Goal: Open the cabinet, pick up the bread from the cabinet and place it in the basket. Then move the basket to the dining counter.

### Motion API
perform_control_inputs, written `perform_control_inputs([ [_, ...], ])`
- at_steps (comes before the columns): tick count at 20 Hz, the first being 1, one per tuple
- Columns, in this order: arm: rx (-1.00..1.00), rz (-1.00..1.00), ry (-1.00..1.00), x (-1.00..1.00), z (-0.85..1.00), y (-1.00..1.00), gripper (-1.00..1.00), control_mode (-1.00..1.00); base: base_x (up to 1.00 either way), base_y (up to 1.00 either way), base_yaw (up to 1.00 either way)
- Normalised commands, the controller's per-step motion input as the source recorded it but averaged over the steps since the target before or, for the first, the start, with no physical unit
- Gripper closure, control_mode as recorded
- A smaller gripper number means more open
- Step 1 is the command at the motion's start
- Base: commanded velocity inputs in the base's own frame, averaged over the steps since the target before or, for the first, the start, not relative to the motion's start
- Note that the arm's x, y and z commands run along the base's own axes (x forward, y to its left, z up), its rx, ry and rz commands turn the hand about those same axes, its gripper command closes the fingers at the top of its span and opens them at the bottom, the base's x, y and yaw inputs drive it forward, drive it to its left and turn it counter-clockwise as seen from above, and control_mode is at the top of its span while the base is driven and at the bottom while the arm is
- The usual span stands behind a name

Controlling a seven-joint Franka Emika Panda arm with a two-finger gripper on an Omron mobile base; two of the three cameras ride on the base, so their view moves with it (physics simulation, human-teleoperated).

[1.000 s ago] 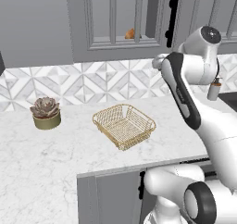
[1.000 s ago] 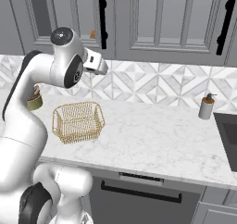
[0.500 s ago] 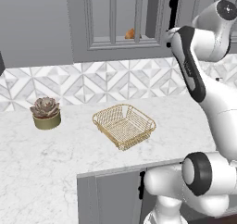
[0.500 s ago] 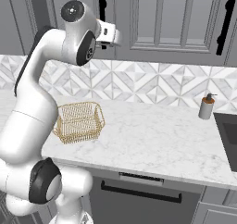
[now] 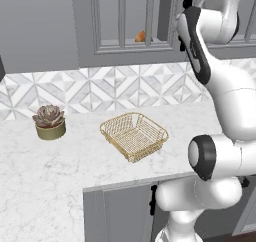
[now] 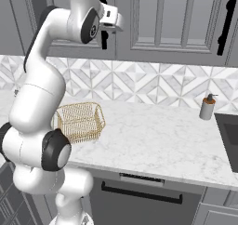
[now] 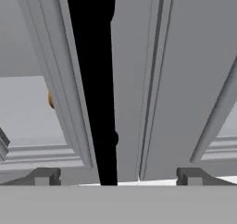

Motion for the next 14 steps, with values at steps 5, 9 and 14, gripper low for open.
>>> perform_control_inputs([
  [5, 0.00, 0.00, -0.07, 0.25, 0.00, 0.17, -1.00, -1.00, 0.00, 0.00, 0.00],
  [9, 0.00, 0.00, -0.11, 0.43, -0.03, 0.14, -1.00, -1.00, 0.00, 0.00, 0.00],
  [14, 0.00, 0.00, -0.05, 0.58, -0.10, -0.05, -1.00, -1.00, 0.00, 0.00, 0.00],
])
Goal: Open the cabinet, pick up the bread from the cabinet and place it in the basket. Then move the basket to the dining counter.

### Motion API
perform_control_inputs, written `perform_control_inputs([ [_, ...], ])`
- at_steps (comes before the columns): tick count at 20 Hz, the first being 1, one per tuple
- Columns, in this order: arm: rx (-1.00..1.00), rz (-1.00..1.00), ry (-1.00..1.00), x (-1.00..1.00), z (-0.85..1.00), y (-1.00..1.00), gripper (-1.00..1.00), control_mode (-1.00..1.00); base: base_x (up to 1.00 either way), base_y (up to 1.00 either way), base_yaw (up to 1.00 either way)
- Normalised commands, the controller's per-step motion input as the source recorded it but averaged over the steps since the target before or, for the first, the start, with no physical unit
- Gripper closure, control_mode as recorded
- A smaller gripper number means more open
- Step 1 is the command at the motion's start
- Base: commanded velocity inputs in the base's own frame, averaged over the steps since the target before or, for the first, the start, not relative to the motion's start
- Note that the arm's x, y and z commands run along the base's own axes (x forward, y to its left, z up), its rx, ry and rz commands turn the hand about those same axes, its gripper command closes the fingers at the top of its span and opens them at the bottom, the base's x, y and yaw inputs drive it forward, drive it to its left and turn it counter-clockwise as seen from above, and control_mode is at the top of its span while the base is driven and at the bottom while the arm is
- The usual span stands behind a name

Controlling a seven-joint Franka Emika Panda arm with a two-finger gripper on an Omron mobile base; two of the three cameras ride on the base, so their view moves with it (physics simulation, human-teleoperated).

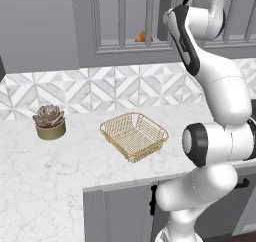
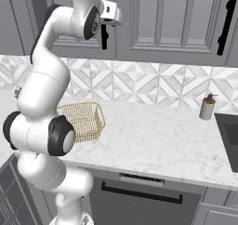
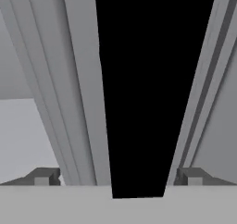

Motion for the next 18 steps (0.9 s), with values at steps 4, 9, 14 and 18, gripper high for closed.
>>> perform_control_inputs([
  [4, 0.00, 0.00, -0.14, 0.43, -0.19, -0.29, -1.00, -1.00, 0.00, 0.00, 0.00],
  [9, 0.00, 0.00, -0.17, 0.32, -0.19, -0.03, -1.00, -1.00, 0.00, 0.00, 0.00],
  [14, 0.00, 0.00, -0.10, 0.26, -0.05, 0.00, -1.00, -1.00, 0.00, 0.00, 0.00],
  [18, 0.00, 0.02, 0.00, 0.32, -0.04, 0.00, 1.00, -1.00, 0.00, 0.00, 0.00],
])
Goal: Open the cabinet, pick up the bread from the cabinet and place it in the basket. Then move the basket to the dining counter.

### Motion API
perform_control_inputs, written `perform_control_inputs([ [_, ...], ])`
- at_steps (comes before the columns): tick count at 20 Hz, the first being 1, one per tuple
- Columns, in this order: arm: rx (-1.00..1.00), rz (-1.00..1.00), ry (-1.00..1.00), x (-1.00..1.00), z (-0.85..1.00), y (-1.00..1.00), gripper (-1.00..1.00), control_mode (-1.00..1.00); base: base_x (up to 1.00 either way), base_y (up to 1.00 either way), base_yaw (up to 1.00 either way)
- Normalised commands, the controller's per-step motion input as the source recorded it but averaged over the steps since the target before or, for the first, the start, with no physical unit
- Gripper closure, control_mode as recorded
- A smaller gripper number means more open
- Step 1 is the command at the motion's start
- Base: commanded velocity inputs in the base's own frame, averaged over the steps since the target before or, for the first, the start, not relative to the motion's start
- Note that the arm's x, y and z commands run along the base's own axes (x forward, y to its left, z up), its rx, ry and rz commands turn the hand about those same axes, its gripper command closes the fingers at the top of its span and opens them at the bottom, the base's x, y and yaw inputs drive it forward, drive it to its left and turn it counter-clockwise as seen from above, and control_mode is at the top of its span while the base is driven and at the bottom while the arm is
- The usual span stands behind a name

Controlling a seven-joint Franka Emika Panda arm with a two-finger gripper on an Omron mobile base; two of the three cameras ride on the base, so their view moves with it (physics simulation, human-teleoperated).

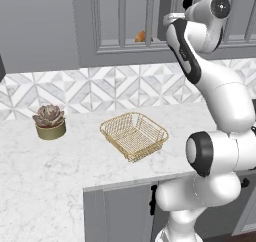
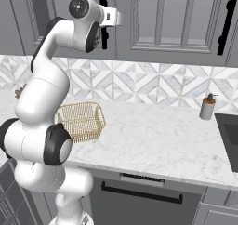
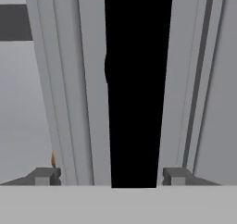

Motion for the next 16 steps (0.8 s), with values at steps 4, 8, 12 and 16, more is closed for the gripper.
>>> perform_control_inputs([
  [4, 0.00, 0.01, -0.01, 0.22, 0.00, 0.00, 1.00, -1.00, 0.00, 0.00, 0.00],
  [8, 0.00, -0.02, 0.02, -0.02, 0.00, 0.02, 1.00, -1.00, 0.00, 0.00, 0.00],
  [12, 0.00, -0.21, 0.03, -0.36, 0.00, 0.17, 1.00, -1.00, 0.00, 0.00, 0.00],
  [16, 0.00, -0.33, 0.02, -0.66, 0.00, 0.49, 1.00, -1.00, 0.00, 0.00, 0.00],
])
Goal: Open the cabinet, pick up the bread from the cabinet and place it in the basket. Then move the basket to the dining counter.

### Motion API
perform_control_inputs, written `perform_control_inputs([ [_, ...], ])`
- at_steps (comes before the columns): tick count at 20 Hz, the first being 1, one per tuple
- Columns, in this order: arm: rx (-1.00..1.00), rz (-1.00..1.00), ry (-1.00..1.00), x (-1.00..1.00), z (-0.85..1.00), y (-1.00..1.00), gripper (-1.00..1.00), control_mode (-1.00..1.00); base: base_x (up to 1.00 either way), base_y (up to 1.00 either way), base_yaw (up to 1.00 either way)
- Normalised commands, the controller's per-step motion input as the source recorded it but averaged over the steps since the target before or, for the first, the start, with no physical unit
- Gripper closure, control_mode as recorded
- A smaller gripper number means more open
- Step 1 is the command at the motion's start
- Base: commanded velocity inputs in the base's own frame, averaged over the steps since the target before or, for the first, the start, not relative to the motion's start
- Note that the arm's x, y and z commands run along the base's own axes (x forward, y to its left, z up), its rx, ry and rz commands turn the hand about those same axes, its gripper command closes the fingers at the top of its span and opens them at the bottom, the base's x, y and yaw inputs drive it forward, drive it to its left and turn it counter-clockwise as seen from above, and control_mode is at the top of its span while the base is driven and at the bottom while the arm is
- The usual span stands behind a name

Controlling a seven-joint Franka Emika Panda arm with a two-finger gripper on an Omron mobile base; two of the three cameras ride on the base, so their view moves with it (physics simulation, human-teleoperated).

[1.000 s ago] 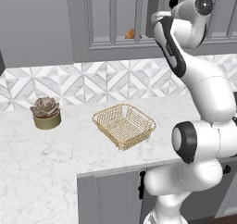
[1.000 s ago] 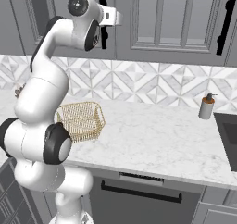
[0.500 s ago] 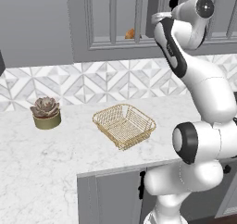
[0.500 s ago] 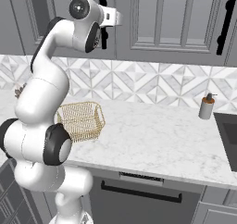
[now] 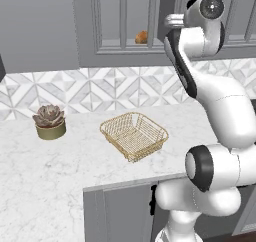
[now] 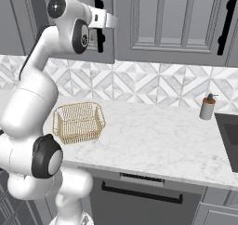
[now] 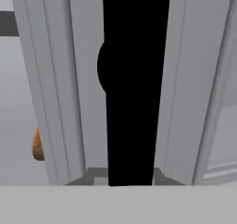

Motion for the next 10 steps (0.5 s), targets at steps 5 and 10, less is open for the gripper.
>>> perform_control_inputs([
  [5, 0.00, -0.31, 0.00, -0.97, 0.00, 0.40, 1.00, -1.00, 0.00, 0.00, 0.00],
  [10, 0.00, -0.24, 0.00, -1.00, 0.00, 0.41, 1.00, -1.00, 0.00, 0.00, 0.00],
])
